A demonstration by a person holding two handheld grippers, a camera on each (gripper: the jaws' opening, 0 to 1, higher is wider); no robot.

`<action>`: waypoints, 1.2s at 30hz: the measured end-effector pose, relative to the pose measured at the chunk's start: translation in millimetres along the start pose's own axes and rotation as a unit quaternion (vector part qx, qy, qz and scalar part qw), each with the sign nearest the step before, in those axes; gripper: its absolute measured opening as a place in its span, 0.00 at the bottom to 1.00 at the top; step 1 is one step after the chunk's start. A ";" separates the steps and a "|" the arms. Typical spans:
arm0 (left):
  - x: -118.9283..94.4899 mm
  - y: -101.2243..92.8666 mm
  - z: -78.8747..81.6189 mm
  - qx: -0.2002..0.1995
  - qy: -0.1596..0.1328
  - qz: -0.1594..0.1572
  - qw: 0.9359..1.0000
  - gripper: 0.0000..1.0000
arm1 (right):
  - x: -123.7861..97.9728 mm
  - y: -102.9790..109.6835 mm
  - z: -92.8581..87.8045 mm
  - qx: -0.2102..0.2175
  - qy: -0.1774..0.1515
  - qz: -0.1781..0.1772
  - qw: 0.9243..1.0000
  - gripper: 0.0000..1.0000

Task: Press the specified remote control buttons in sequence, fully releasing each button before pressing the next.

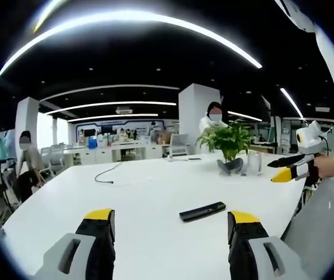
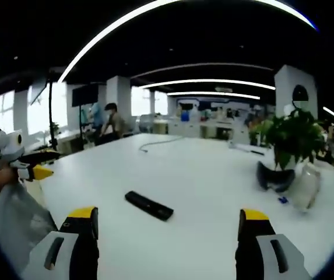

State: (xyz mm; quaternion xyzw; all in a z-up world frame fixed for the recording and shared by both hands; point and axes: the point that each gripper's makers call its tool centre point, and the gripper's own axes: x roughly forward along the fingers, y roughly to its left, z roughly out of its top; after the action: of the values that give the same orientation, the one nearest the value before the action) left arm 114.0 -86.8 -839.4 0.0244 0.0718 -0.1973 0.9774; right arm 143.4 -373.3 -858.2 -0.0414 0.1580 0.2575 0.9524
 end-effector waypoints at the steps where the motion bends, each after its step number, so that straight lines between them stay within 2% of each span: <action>1: 0.0 0.0 0.9 0.000 -0.001 0.001 1.000 0.83 | -2.4 -1.2 -2.2 0.003 -0.002 -0.002 1.000 0.99; 4: -0.9 3.1 2.6 -0.009 -0.005 0.008 1.000 0.84 | -4.1 -1.4 -4.2 0.041 -0.014 0.003 0.999 0.99; 6: -1.9 6.3 3.6 -0.022 -0.008 0.013 1.000 0.85 | -4.2 -0.2 1.2 0.034 -0.021 0.000 0.999 0.99; 8: -2.7 8.6 4.6 -0.031 -0.012 0.019 0.999 0.87 | -5.4 1.9 8.2 0.000 -0.034 -0.001 0.999 0.99; 15: -1.9 9.8 1.7 -0.037 -0.005 0.026 0.999 0.90 | -6.1 13.8 12.4 -0.054 -0.038 0.001 0.998 0.99; 19: -2.2 11.6 -0.7 -0.047 -0.001 0.031 0.998 0.92 | -5.1 21.3 11.3 -0.044 -0.039 0.025 0.998 0.99; 23: -0.1 8.0 -8.1 -0.044 0.019 0.023 0.999 0.92 | -5.7 19.2 11.1 -0.042 -0.039 0.021 0.998 0.99; 29: -4.4 8.1 -3.8 -0.053 0.002 0.024 0.998 0.94 | -9.0 8.3 6.9 -0.018 -0.035 0.003 0.999 0.99; 34: -5.9 9.3 -8.4 -0.057 0.011 0.028 0.998 0.93 | -12.1 4.0 -2.2 -0.025 -0.011 -0.015 1.000 0.99; 36: -6.0 7.6 -9.2 -0.062 0.013 0.023 0.998 0.93 | -14.6 4.4 1.3 -0.034 -0.018 -0.024 0.999 0.99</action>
State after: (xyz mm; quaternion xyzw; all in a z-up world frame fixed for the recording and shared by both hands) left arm 110.2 -76.8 -847.5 -0.0320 0.0959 -0.1694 0.9804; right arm 129.5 -376.3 -852.2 -0.0728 0.1305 0.2410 0.9590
